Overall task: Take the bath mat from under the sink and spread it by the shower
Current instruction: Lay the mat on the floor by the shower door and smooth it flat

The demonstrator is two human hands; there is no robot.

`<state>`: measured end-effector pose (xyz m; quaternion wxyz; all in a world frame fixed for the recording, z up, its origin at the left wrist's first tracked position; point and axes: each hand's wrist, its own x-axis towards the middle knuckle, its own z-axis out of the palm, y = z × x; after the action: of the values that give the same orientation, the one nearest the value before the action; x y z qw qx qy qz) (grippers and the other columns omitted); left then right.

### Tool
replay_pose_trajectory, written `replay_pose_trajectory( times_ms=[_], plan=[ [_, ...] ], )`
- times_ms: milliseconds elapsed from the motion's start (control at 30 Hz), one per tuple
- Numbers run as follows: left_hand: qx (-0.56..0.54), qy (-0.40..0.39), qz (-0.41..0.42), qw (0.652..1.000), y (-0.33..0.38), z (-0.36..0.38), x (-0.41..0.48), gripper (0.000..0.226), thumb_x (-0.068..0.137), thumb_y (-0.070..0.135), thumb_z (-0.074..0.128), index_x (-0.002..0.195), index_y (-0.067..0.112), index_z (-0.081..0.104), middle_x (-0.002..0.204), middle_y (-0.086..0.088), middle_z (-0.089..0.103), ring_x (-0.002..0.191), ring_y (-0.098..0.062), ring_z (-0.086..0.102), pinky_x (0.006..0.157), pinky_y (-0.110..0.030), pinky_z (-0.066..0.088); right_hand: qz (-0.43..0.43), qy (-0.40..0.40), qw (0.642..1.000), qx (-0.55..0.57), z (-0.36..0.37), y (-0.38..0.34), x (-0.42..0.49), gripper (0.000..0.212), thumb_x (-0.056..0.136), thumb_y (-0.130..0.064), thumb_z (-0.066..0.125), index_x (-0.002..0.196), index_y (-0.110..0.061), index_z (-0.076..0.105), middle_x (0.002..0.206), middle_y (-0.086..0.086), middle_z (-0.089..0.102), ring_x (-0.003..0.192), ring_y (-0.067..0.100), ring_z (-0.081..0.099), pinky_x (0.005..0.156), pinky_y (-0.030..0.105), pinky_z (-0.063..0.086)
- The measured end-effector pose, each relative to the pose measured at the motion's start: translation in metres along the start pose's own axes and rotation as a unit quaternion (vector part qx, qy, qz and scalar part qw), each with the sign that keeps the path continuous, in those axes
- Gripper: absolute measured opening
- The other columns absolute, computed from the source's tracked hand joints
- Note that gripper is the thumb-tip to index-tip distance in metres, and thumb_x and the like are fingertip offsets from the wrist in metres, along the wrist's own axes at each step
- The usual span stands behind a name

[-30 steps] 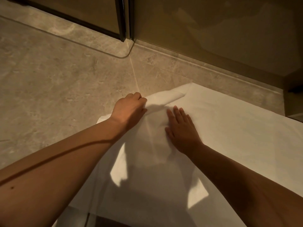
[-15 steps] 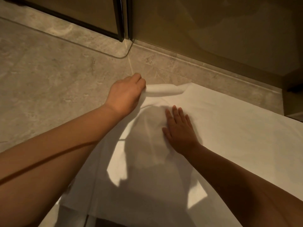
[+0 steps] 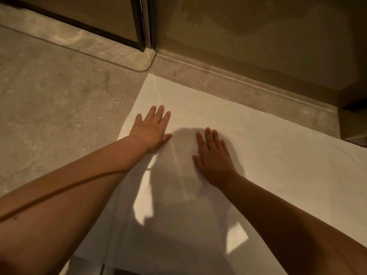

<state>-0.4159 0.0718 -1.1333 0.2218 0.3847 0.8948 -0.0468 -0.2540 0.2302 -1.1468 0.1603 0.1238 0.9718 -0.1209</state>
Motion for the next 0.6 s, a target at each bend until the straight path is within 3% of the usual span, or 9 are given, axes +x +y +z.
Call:
replay_pose_trajectory(
  times_ms=[200, 333, 400, 600],
  plan=[
    [0.041, 0.001, -0.01, 0.999, -0.011, 0.009, 0.004, 0.069, 0.094, 0.055, 0.012, 0.144, 0.02, -0.019, 0.154, -0.005, -0.024, 0.141, -0.027, -0.02, 0.112, -0.055, 0.0, 0.04, 0.022, 0.999, -0.003, 0.006, 0.004, -0.014, 0.075, 0.094, -0.058, 0.022, 0.147, -0.024, -0.019, 0.156, 0.005, -0.023, 0.141, 0.025, -0.026, 0.115, 0.05, -0.009],
    [0.012, 0.129, 0.057, 0.99, -0.002, 0.028, -0.01, 0.067, 0.093, 0.053, 0.01, 0.148, 0.019, -0.008, 0.157, -0.008, -0.012, 0.142, -0.027, -0.015, 0.111, -0.055, -0.006, 0.072, 0.019, 0.997, -0.005, 0.014, 0.011, -0.025, 0.079, 0.09, -0.066, 0.019, 0.145, -0.028, -0.023, 0.154, 0.004, -0.029, 0.139, 0.027, -0.029, 0.112, 0.056, -0.01],
    [0.002, 0.127, 0.092, 0.988, 0.007, 0.042, -0.022, 0.072, 0.089, 0.062, 0.007, 0.148, 0.022, -0.003, 0.157, -0.005, -0.008, 0.143, -0.027, -0.012, 0.111, -0.056, -0.004, 0.067, 0.019, 0.997, -0.012, 0.016, 0.013, -0.024, 0.08, 0.089, -0.068, 0.017, 0.144, -0.029, -0.025, 0.153, 0.004, -0.03, 0.139, 0.027, -0.031, 0.112, 0.058, -0.01],
    [0.006, 0.118, 0.07, 0.991, 0.001, 0.052, -0.023, 0.076, 0.084, 0.07, 0.0, 0.147, 0.03, -0.01, 0.156, 0.001, -0.014, 0.142, -0.024, -0.016, 0.112, -0.054, -0.007, 0.066, 0.026, 0.997, -0.017, 0.021, 0.01, -0.02, 0.081, 0.085, -0.072, 0.01, 0.145, -0.029, -0.024, 0.154, 0.005, -0.03, 0.138, 0.027, -0.032, 0.111, 0.059, -0.01]
  ],
)
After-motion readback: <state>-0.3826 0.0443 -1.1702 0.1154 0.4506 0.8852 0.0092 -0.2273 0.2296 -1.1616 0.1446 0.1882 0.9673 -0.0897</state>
